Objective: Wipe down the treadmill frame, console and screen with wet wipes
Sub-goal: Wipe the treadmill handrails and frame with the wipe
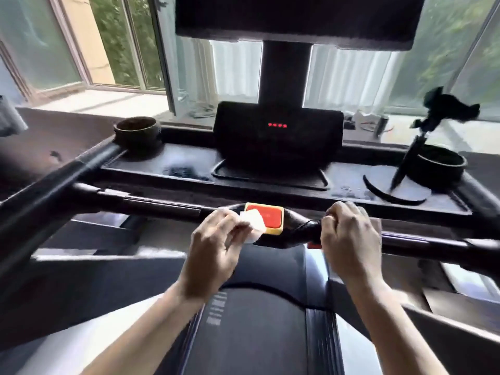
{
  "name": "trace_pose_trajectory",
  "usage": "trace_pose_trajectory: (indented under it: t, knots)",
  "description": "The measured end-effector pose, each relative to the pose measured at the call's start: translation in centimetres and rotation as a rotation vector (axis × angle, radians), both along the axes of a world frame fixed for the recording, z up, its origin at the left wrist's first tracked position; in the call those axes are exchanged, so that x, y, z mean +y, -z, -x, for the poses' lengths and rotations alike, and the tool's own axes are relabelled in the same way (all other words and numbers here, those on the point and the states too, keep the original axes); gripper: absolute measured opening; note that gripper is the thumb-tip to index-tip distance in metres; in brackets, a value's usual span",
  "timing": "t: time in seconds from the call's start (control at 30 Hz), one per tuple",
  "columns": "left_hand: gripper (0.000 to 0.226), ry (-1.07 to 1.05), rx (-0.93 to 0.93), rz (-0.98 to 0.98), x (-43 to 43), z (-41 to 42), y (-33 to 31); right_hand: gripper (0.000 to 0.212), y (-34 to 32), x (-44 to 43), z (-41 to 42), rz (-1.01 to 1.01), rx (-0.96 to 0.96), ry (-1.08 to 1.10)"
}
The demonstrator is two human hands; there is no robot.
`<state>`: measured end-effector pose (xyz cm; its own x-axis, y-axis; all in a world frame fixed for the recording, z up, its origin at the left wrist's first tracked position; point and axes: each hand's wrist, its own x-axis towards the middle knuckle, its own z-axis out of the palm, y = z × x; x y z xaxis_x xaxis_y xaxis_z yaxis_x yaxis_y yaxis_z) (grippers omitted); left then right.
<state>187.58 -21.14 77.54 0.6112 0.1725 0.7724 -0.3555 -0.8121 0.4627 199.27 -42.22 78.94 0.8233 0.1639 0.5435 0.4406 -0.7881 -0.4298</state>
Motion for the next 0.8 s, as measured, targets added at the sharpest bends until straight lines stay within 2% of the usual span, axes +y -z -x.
trace_pose_trajectory:
  t: [0.13,0.27,0.43,0.63,0.8]
  knots:
    - [0.022,-0.226,0.132,0.156,2.1,-0.6,-1.9,0.012,-1.5,0.0,-0.3,0.189,0.144,0.013]
    - [0.023,-0.419,0.297,0.173,2.9,-0.6,-3.4,0.012,-3.0,0.0,-0.6,0.333,0.26,0.002]
    - [0.025,-0.205,0.43,0.04,-0.4,-0.5,-5.6,0.014,-4.0,0.0,-1.0,0.375,0.34,-0.052]
    - [0.013,-0.39,0.526,0.037,4.3,-1.8,-4.9,0.016,-4.4,0.0,-0.7,0.386,0.394,-0.043]
    - [0.011,-0.125,0.577,-0.013,3.6,-1.7,-5.9,0.015,-5.8,2.1,0.0,0.317,0.445,-0.033]
